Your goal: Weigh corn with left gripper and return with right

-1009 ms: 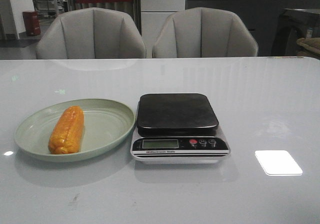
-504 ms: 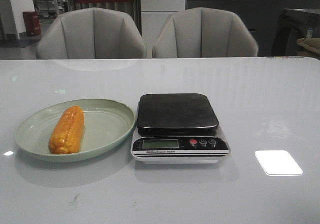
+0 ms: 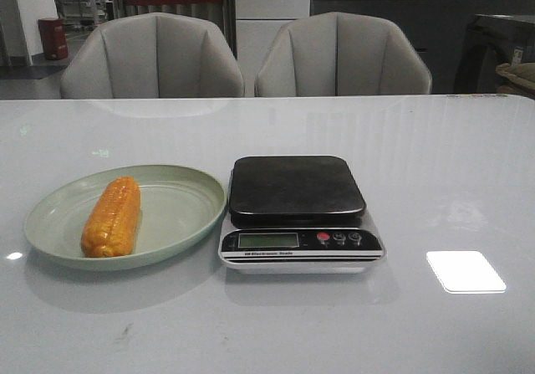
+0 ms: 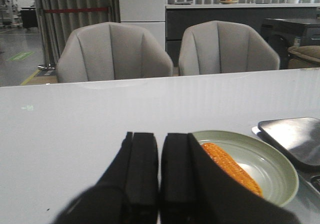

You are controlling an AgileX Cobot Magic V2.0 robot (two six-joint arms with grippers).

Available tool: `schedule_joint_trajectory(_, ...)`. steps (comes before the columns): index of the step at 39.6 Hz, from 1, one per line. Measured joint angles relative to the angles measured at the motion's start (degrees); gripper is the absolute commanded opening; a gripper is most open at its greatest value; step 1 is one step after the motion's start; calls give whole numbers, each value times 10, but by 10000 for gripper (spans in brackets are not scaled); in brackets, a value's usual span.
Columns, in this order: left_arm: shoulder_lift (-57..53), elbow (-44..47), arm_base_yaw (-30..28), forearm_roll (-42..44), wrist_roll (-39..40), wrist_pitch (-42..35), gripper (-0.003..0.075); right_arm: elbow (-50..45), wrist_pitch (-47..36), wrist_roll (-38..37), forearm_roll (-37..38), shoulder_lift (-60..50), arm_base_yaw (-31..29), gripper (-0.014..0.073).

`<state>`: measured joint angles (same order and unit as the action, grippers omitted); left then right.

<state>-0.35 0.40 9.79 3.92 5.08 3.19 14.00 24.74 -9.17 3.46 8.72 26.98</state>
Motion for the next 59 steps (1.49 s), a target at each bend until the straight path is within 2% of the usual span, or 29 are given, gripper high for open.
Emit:
schedule_joint_trajectory(11, 0, 0, -74, 0, 0, 0, 113, 0, 0, 0, 0, 0, 0, 159)
schedule_joint_trajectory(29, 0, 0, -79, 0, 0, 0, 113, 0, 0, 0, 0, 0, -2, 159)
schedule_joint_trajectory(34, 0, 0, -79, 0, 0, 0, 113, 0, 0, 0, 0, -1, -27, 159)
schedule_joint_trajectory(40, 0, 0, -79, 0, 0, 0, 113, -2, -2, 0, -14, -7, -108, 159)
schedule_joint_trajectory(47, 0, 0, -79, 0, 0, 0, 113, -44, -53, 0, -24, -24, -180, 159)
schedule_joint_trajectory(59, 0, 0, -79, 0, 0, -1, 113, -153, -200, 0, -25, -92, -188, 159)
